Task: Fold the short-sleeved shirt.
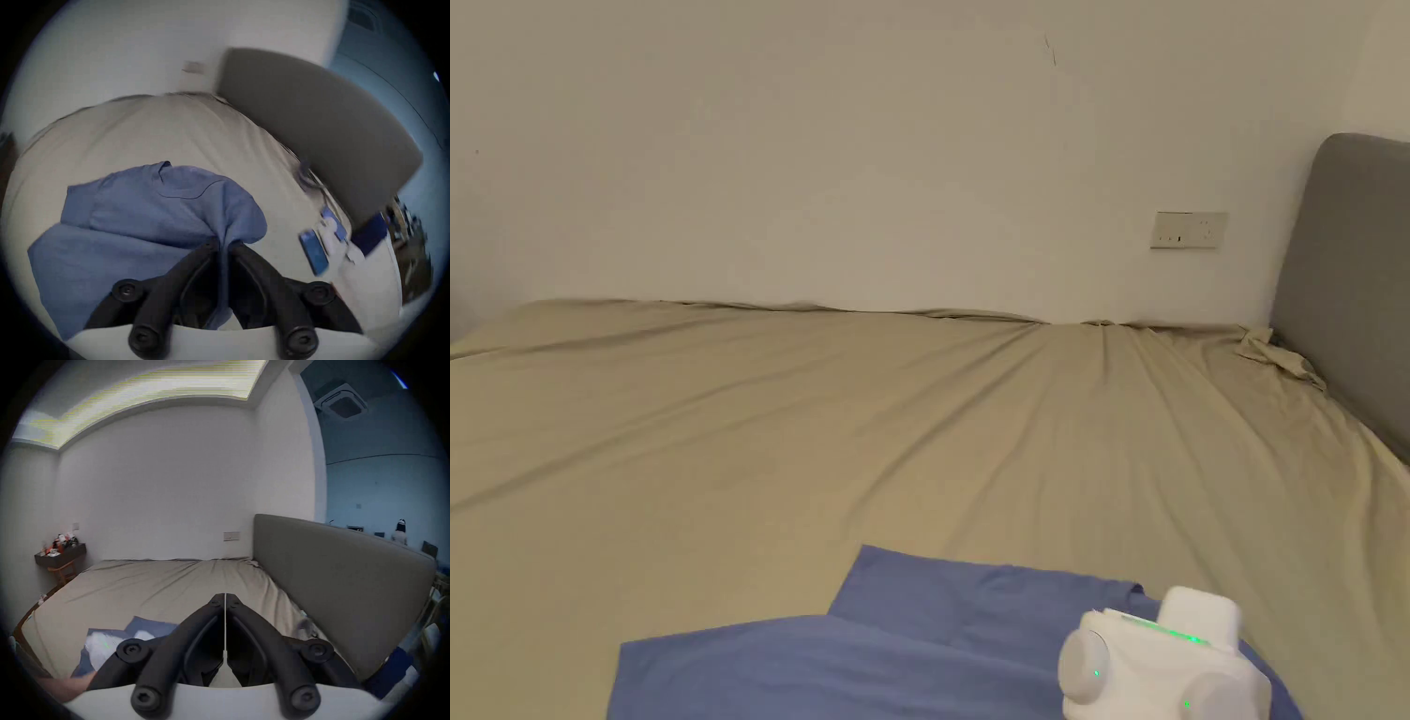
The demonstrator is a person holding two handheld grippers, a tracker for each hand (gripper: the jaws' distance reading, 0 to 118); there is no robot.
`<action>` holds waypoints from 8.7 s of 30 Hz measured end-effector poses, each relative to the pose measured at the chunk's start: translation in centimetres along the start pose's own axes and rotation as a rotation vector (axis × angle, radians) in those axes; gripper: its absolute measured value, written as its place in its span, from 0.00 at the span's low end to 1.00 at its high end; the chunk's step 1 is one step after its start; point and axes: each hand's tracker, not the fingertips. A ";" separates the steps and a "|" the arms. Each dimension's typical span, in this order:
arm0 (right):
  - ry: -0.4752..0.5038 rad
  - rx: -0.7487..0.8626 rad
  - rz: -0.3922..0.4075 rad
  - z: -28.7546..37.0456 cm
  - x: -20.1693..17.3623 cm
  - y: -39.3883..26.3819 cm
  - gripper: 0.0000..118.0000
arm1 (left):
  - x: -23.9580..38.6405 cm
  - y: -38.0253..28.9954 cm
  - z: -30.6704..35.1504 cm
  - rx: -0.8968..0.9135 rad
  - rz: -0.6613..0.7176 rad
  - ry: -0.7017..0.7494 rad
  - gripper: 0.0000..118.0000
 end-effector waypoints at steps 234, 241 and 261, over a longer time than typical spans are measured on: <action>0.191 -0.900 0.455 -41.2 -14.0 -29.0 0.80 | -29.9 -19.2 22.3 0.260 0.585 0.454 0.02; 0.305 -0.843 0.438 -36.7 -14.4 -27.5 0.03 | -29.9 -19.5 21.9 0.250 0.635 0.450 0.02; 0.074 -0.020 0.341 -24.0 -8.7 0.2 0.02 | -30.2 -6.6 29.8 0.819 0.729 0.333 0.02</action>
